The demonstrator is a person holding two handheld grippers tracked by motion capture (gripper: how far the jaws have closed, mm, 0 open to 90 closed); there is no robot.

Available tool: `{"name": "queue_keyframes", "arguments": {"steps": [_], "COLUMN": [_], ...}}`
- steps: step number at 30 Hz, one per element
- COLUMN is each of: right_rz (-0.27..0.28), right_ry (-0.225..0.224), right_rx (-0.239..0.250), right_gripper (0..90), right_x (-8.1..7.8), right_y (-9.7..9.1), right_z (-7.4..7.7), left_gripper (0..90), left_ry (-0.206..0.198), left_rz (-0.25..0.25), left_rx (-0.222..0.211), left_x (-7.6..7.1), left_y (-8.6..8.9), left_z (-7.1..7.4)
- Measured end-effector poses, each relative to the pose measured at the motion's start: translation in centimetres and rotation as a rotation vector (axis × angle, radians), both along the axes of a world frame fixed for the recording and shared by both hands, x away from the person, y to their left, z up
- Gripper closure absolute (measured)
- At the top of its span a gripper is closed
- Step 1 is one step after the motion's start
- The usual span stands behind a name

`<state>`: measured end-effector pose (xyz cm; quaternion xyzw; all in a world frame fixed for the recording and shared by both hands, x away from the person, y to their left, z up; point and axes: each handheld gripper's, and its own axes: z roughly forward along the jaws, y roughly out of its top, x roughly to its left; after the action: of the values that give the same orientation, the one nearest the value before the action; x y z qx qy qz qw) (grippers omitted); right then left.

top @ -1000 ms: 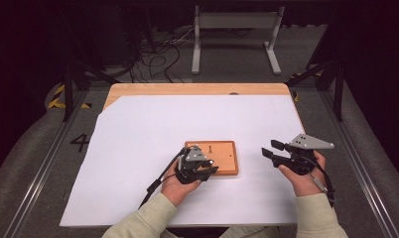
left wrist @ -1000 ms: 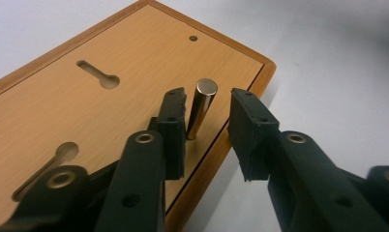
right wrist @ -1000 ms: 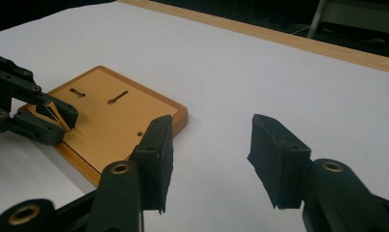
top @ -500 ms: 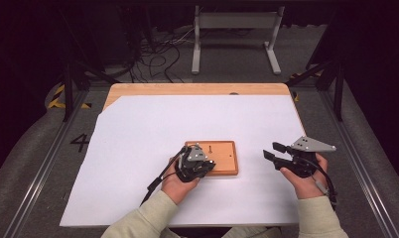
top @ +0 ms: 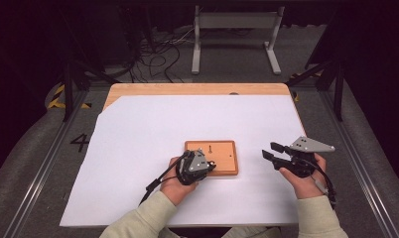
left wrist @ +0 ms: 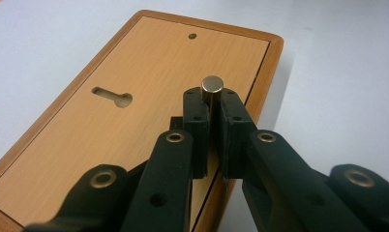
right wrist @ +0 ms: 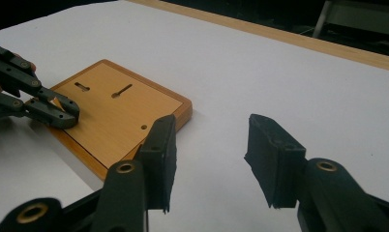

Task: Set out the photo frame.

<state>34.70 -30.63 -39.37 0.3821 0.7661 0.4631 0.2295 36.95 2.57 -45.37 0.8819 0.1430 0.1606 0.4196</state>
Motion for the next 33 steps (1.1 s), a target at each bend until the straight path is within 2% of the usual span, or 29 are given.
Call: {"name": "queue_keyframes", "arguments": {"steps": [2, 3, 5, 7, 8, 10, 11, 12, 14, 16, 18, 21, 23, 24, 29, 31, 33], "right_rz": [0.001, 0.003, 0.007, 0.010, 0.013, 0.020, 0.021, 0.021, 0.026, 0.029, 0.031, 0.036, 0.037, 0.038, 0.045, 0.053, 0.062], "right_ry": [-0.002, -0.005, -0.009, -0.013, -0.011, -0.013, -0.011, -0.011, -0.016, -0.012, -0.013, -0.015, -0.014, -0.013, -0.009, 0.006, 0.020], "right_rx": [0.002, 0.002, 0.001, 0.000, 0.002, -0.003, -0.002, -0.002, -0.003, -0.001, 0.000, 0.000, 0.000, -0.003, -0.005, -0.001, -0.006], "right_gripper": [55.0, 55.6, 55.9, 56.8, 57.9, 58.2, 58.1, 58.1, 57.7, 57.4, 57.3, 56.7, 56.5, 56.1, 55.0, 52.7, 51.3], "right_x": [0.0, 0.0, 0.0, 0.0, 0.1, 0.1, 0.1, 0.1, 0.2, 0.2, 0.2, 0.3, 0.3, 0.3, 0.4, 0.5, 0.6], "right_y": [0.0, 0.1, 0.1, 0.2, 0.2, 0.3, 0.4, 0.4, 0.5, 0.6, 0.6, 0.6, 0.7, 0.7, 0.9, 1.1, 1.4], "right_z": [0.0, 0.0, 0.1, 0.1, 0.1, 0.1, 0.1, 0.1, 0.1, 0.0, 0.0, 0.0, 0.0, 0.0, -0.1, -0.2, -0.4], "left_gripper": [84.2, 84.2, 84.1, 84.1, 84.1, 84.2, 84.3, 84.3, 84.3, 84.4, 84.4, 84.3, 84.2, 84.1, 84.1, 84.3, 84.3], "left_ry": [-0.025, -0.022, -0.041, -0.087, -0.125, -0.168, -0.168, -0.187, -0.247, -0.280, -0.291, -0.352, -0.364, -0.395, -0.397, -0.404, -0.425], "left_rz": [-0.020, -0.024, -0.038, -0.061, -0.078, -0.098, -0.098, -0.107, -0.125, -0.138, -0.142, -0.158, -0.165, -0.178, -0.186, -0.185, -0.189], "left_rx": [0.013, 0.015, 0.023, 0.042, 0.057, 0.085, 0.085, 0.097, 0.135, 0.154, 0.162, 0.197, 0.204, 0.227, 0.227, 0.232, 0.246], "left_x": [-0.3, -0.5, -0.7, -1.1, -1.3, -1.6, -1.6, -1.8, -2.4, -2.6, -2.7, -3.3, -3.4, -3.5, -3.5, -3.6, -3.8], "left_y": [0.0, 0.1, 0.1, 0.2, 0.1, 0.0, 0.0, 0.0, -0.1, -0.1, -0.1, -0.3, -0.3, -0.3, -0.3, -0.3, -0.4], "left_z": [0.0, 0.0, 0.0, -0.1, -0.1, 0.0, 0.0, 0.0, 0.0, 0.0, -0.1, -0.1, -0.2, -0.1, -0.2, -0.2, -0.2]}}
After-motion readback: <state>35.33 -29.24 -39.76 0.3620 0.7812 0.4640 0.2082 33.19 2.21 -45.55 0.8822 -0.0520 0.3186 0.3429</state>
